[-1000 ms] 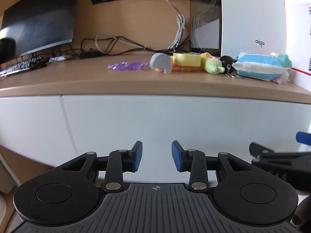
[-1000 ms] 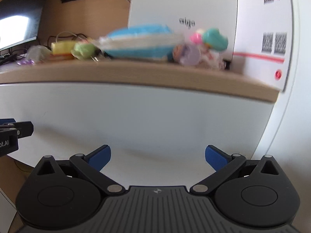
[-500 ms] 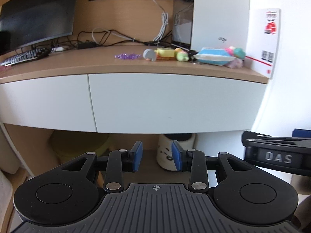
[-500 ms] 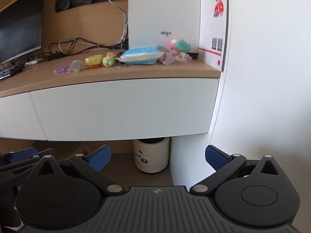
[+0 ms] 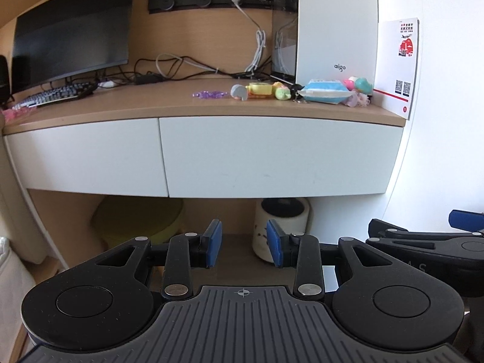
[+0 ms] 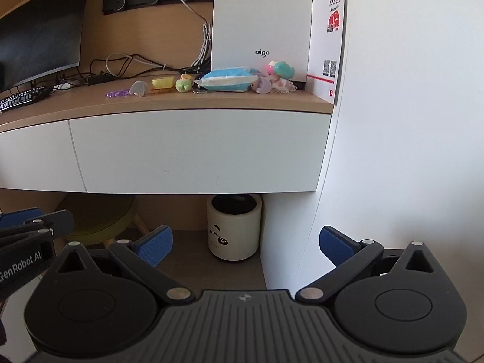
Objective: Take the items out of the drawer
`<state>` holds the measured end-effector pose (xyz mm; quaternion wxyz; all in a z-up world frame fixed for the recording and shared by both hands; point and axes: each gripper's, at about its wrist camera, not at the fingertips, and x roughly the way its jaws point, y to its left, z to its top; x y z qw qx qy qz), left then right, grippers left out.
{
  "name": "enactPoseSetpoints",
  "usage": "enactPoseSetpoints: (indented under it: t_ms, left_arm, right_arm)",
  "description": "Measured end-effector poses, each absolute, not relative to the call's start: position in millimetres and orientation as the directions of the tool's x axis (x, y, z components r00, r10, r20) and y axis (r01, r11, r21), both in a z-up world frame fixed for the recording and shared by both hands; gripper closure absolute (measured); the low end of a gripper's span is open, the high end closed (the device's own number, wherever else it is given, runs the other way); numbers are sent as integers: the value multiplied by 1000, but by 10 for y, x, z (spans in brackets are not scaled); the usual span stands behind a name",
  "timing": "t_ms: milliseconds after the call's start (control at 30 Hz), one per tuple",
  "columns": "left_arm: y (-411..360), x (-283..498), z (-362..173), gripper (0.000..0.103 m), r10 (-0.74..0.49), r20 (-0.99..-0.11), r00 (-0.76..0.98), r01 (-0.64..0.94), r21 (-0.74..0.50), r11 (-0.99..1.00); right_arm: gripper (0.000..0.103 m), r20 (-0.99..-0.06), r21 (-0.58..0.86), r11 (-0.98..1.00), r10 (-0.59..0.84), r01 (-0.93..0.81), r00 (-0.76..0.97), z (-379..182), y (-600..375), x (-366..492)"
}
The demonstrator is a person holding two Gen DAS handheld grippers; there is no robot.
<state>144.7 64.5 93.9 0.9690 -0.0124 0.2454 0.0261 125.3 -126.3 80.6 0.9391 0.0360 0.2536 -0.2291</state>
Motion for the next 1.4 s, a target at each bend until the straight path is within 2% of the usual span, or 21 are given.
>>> enactPoseSetpoints:
  t_ms: [1400]
  left_arm:
    - [539, 1386, 888, 66, 26, -474, 880, -38, -16, 999]
  right_arm:
    - [0, -505, -36, 889, -410, 457, 759, 807, -1245, 1145]
